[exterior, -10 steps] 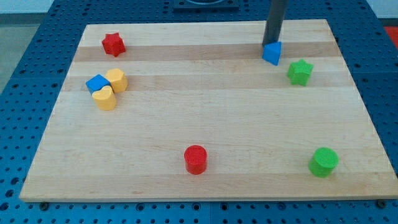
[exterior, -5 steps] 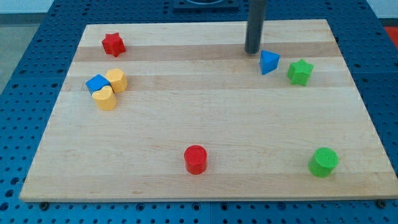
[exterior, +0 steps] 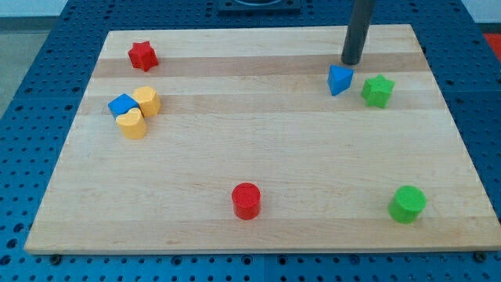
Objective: Move the blue triangle towards the center
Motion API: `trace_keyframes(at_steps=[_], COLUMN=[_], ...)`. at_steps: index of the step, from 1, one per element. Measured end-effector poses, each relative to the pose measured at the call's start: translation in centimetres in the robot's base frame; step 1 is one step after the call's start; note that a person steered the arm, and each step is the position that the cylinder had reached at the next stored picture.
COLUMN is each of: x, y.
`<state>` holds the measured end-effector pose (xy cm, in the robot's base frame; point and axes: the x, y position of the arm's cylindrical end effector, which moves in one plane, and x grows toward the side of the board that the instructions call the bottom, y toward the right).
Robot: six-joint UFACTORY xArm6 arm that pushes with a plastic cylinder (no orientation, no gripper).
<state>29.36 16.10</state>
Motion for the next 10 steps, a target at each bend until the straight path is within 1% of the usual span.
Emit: trace_keyframes(at_steps=[2,3,4,6,7,8,9,10], x=[5.2,8.7,10.3,11.1,11.7,15.0,14.3,9.0], y=[-0.6,-2.1,-5.2,-11.7,-12.3,-8.1,-4.4,-4.2])
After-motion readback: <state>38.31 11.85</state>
